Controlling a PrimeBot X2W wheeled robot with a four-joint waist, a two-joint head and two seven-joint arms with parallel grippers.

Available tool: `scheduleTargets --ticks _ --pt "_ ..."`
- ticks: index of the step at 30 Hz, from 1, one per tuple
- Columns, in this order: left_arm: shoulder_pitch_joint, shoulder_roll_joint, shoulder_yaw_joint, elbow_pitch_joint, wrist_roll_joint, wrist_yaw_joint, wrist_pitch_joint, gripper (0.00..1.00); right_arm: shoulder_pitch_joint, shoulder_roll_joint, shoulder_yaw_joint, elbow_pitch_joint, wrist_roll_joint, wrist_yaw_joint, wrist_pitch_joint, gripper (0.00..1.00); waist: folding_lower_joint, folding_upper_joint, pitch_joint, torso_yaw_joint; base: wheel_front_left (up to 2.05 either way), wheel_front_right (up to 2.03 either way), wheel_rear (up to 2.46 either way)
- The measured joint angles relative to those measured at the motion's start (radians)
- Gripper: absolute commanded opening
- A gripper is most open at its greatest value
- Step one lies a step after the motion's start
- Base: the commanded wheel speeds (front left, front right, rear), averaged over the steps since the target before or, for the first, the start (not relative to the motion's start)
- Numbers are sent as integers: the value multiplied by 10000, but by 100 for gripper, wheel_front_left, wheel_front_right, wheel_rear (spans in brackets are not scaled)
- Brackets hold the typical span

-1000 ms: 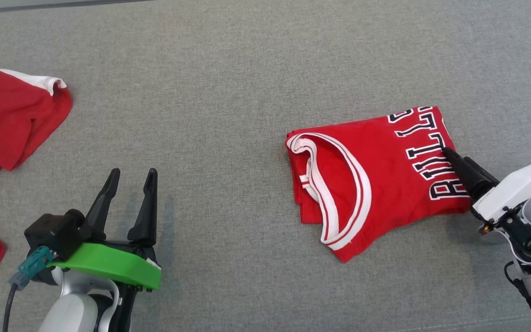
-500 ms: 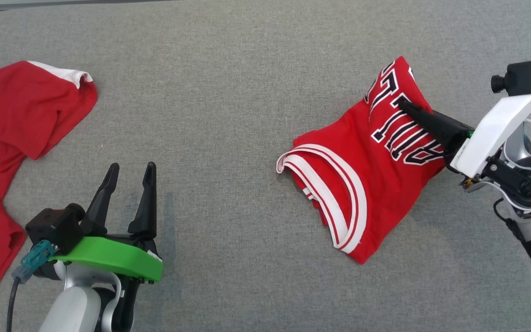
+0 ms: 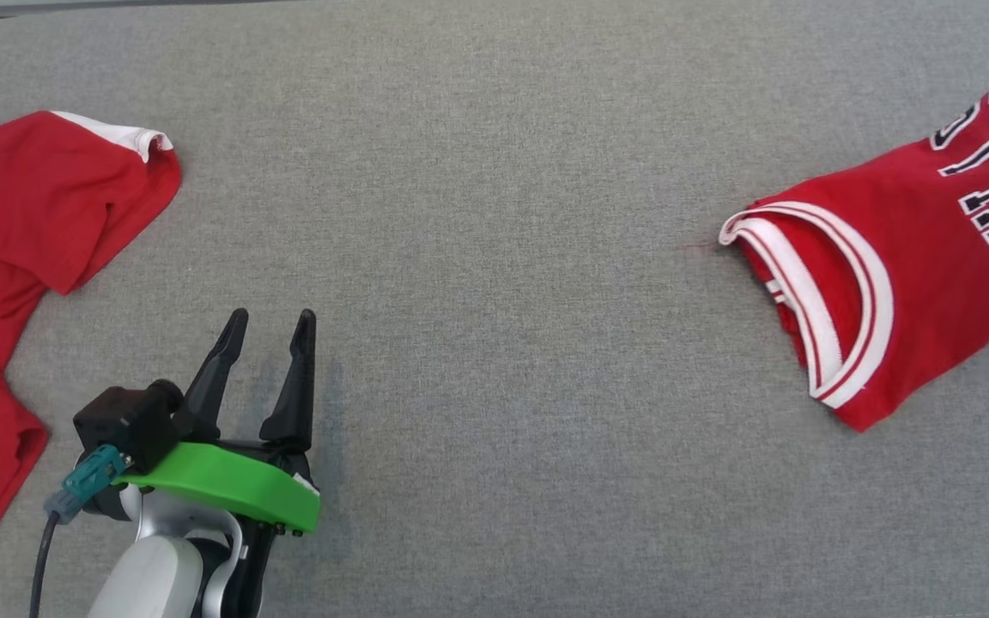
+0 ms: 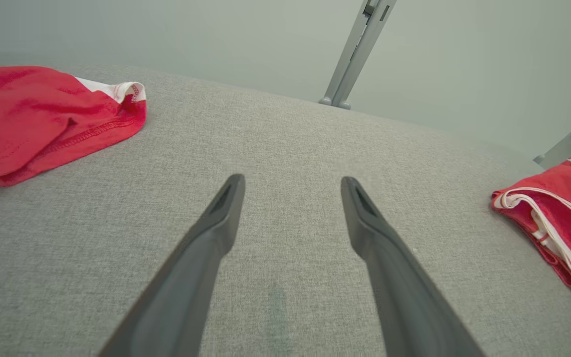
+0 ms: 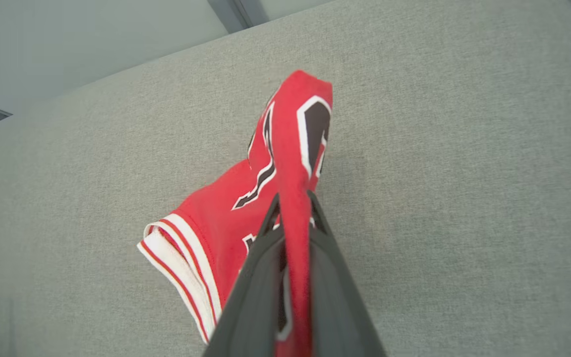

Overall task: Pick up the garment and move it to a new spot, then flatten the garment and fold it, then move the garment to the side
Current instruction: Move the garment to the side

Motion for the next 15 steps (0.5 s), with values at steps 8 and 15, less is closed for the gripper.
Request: scheduleTargets --ticks 8,15 --pt "-232 50 -244 -299 102 -21 268 100 -131 -1283 -240 748 -1590 -320 -267 0 0 0 549 197 0 0 0" --pt "-562 65 -192 -435 144 -86 265 100 -224 -1632 -391 1544 -2769 -405 -1381 21 0 0 1188 437 0 0 0"
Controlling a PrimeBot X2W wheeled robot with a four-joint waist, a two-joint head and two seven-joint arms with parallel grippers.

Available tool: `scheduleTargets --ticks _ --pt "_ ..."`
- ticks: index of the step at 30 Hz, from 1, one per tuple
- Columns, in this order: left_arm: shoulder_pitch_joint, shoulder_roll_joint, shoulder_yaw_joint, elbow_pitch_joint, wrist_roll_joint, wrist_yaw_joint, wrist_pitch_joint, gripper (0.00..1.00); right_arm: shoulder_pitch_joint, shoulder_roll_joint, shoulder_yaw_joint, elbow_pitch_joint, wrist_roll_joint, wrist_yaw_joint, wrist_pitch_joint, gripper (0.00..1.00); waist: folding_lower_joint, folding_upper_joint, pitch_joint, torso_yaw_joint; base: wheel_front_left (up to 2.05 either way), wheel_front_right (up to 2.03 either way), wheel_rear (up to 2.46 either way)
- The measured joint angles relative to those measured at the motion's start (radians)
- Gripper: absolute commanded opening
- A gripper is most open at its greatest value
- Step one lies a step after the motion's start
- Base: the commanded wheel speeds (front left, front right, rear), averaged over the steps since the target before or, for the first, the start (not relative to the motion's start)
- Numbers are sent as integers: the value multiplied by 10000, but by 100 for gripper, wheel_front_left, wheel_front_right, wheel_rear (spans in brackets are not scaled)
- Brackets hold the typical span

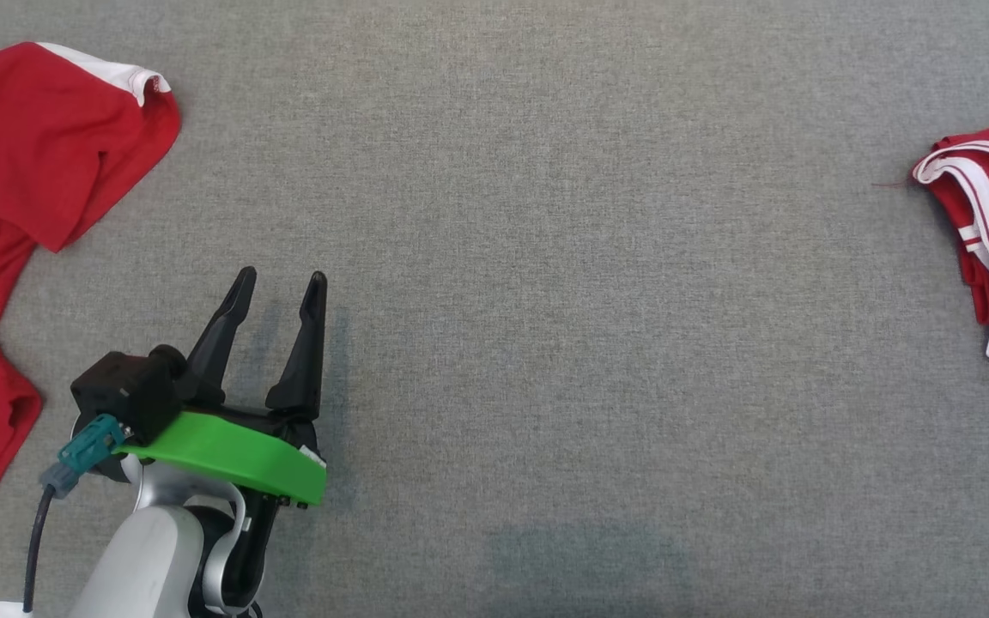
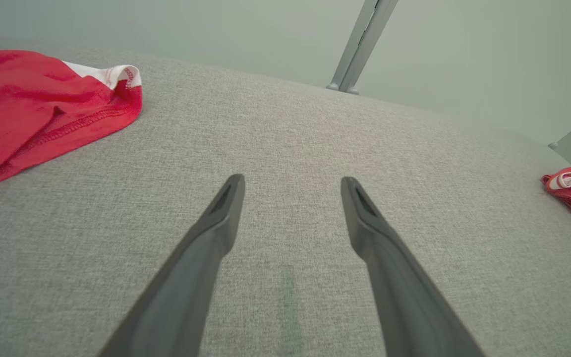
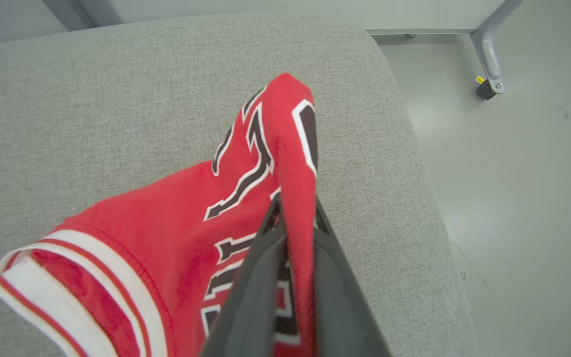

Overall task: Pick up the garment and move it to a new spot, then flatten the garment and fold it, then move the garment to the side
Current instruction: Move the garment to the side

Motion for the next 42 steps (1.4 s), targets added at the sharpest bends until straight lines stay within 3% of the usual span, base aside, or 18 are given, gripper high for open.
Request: scheduleTargets --ticks 1,2,3,11,19,26,34,42 --pt "-1 -6 2 27 0 0 -12 100 16 86 2 146 -40 0 -69 27 0 0 54 19 0 0 0" --pt "-1 -15 17 59 0 0 -13 100 34 198 8 270 -58 -4 -167 45 0 0 92 30 0 0 0" --pt "-4 -17 38 100 0 0 -25 100 41 293 40 384 -161 -13 -334 100 0 0 114 24 0 0 0" --pt "-8 -19 265 359 -2 2 -253 100 137 366 88 821 -1078 -77 -1624 100 0 0 -85 -233 0 0 0" --pt "2 -67 571 892 -54 2 -763 100 158 757 -236 123 -1791 -79 -4458 100 -1 0 -683 -483 0 0 0" --pt "246 107 886 1576 148 8 -1127 100 1161 1971 -514 -600 -1810 -86 -6748 100 -1 0 -1448 -657 0 0 0" --pt "1033 341 1043 2222 479 19 -1292 100 3011 3434 328 -1191 -2313 -88 -8677 100 -1 0 -2400 -902 0 0 0" --pt "1770 355 1062 2842 596 94 -1379 100 4362 4890 1145 -1521 -2989 -88 -8577 100 -2 0 -3265 -1191 0 0 0"
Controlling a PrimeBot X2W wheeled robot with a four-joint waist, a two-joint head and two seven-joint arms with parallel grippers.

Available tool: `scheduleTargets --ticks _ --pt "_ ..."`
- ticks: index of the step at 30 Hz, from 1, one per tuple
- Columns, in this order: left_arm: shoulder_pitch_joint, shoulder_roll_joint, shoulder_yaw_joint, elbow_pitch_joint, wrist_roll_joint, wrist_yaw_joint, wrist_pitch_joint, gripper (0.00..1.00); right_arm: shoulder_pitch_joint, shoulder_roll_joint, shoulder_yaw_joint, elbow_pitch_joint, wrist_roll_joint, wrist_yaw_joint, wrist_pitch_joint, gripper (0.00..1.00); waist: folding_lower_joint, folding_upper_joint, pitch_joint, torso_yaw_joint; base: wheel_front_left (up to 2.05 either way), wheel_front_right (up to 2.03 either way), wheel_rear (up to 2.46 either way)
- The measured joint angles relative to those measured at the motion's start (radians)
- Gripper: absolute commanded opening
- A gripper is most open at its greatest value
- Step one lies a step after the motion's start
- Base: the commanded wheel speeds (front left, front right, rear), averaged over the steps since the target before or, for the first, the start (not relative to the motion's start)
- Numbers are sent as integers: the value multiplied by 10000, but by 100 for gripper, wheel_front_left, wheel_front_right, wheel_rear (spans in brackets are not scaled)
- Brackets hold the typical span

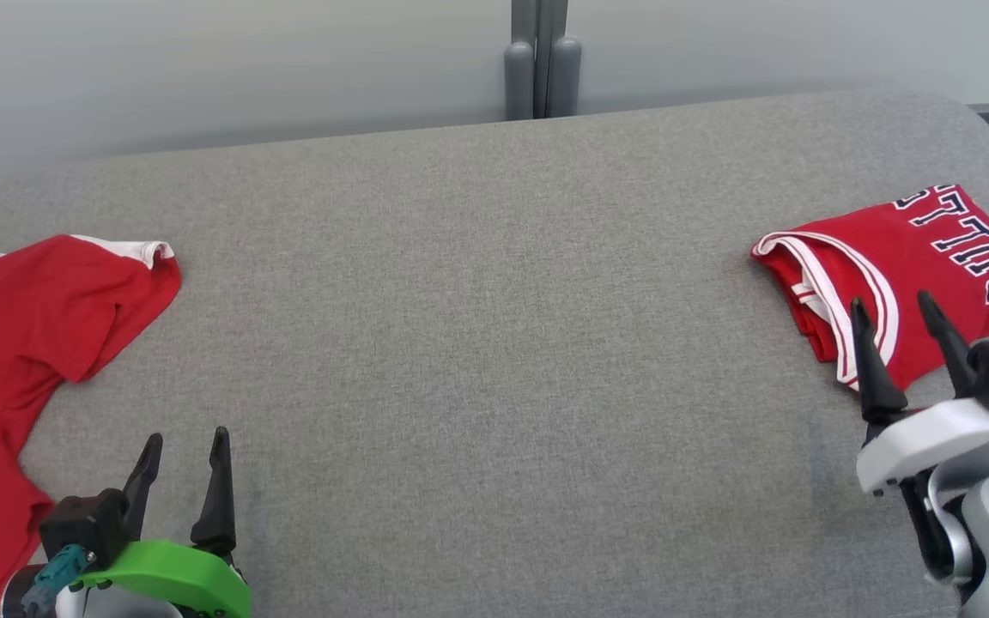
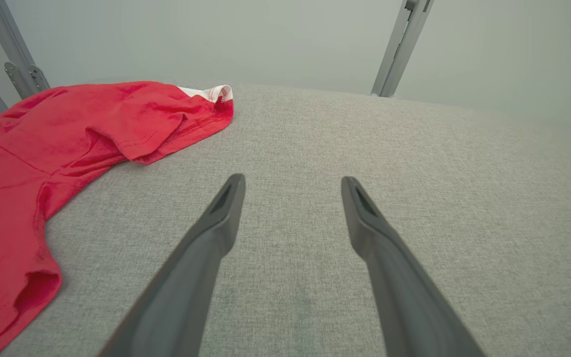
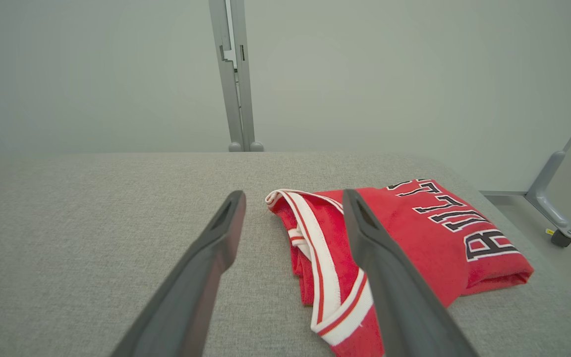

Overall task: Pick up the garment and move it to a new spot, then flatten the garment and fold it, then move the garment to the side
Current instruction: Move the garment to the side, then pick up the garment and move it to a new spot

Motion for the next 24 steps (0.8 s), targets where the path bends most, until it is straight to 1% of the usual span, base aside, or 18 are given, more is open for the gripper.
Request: scheduleTargets --ticks 7,11,17,21,24 --pt "71 -35 -92 77 305 -6 -58 100 1382 543 -6 320 -497 0 25 100 0 0 -574 -36 0 0 0" --pt "72 -35 -54 69 380 -6 -56 100 1394 828 -211 -6 -968 0 36 100 0 0 -630 123 0 0 0" --pt "69 -127 13 -2 491 -6 -56 100 1395 848 -616 -276 -1413 0 54 100 0 0 -652 390 0 0 0" --pt "58 -276 188 -155 525 -6 -58 100 1397 934 -648 -426 -1616 0 54 100 0 0 -666 691 0 0 0" --pt "58 -383 366 -259 568 -6 -59 100 1398 1039 -462 -539 -1776 0 54 100 0 0 -691 964 0 0 0"
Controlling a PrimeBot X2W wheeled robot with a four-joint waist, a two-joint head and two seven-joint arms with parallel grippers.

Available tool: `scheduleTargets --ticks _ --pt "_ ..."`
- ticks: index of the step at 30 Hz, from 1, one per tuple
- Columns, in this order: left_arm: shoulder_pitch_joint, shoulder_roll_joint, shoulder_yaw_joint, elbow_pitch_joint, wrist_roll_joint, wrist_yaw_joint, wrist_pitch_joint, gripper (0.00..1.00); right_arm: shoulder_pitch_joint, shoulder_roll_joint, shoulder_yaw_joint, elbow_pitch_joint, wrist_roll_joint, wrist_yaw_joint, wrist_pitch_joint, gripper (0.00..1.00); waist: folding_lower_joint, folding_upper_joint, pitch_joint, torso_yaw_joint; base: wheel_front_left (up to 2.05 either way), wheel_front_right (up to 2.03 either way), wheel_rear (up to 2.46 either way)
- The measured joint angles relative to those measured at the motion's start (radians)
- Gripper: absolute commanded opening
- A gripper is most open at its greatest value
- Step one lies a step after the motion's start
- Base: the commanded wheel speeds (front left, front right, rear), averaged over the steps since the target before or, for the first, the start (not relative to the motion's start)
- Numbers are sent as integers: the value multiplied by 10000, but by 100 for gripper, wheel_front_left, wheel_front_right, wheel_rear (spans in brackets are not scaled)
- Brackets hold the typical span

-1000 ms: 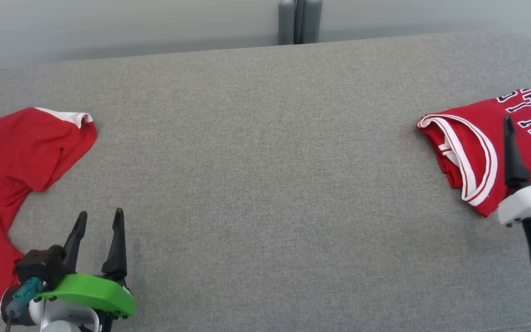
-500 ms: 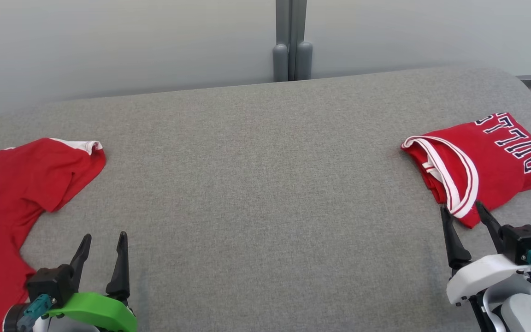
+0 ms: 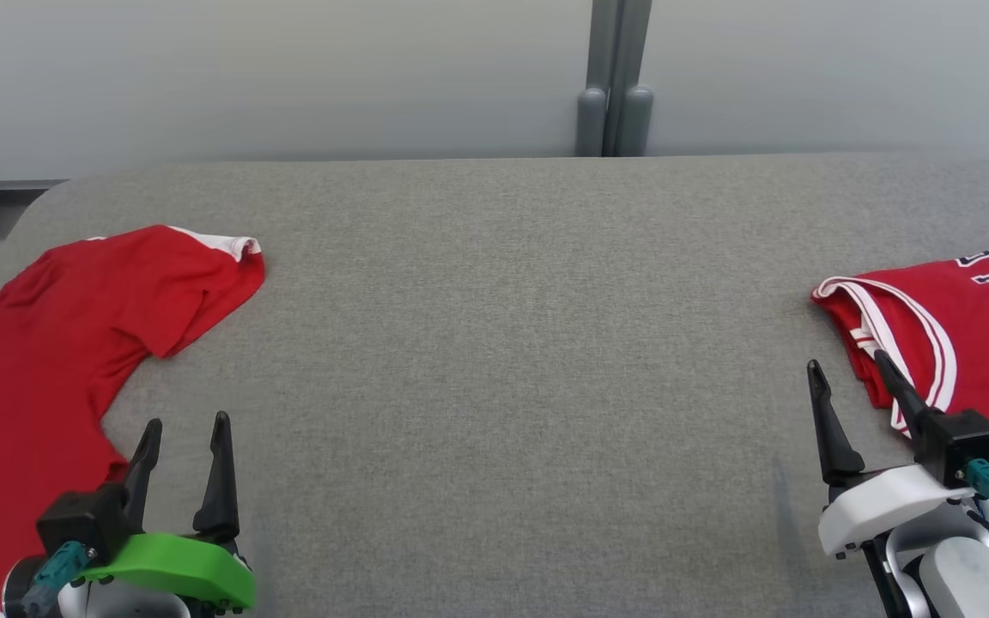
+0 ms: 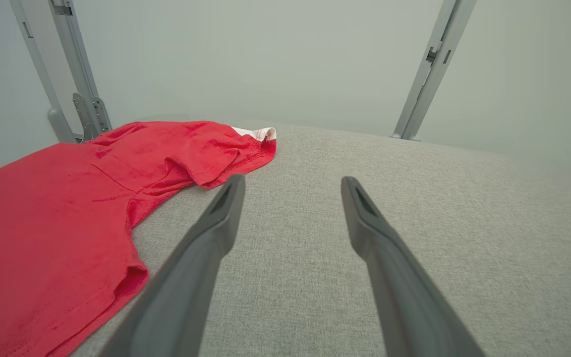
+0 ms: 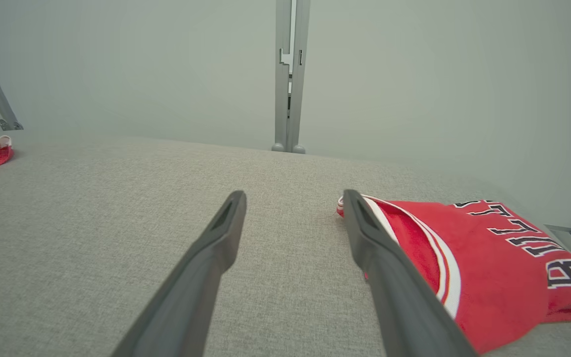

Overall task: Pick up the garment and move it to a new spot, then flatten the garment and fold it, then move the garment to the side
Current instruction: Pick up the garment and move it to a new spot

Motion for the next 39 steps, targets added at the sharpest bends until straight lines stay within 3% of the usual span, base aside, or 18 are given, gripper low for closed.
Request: scheduleTargets --ticks 5,17,29,36,39 --pt "18 -84 320 -130 36 17 0 100 -5 169 301 -86 -251 21 0 100 0 0 -69 553 0 0 0" --pt "1271 -176 1753 -715 263 324 -25 100 -707 871 1668 31 -767 978 0 100 0 0 -367 2140 0 0 0" --pt "1420 -359 1778 -821 301 213 -27 100 -695 1028 1323 255 -838 878 0 100 0 0 -533 3911 0 0 0" --pt "1502 -359 1847 -610 224 -48 -27 100 -603 1120 1273 249 -907 802 0 100 0 -1 -441 4348 0 0 0" --pt "1501 -431 1870 -339 -278 -245 -8 100 -591 1099 1214 215 -936 790 0 100 0 0 -287 4383 0 0 0"
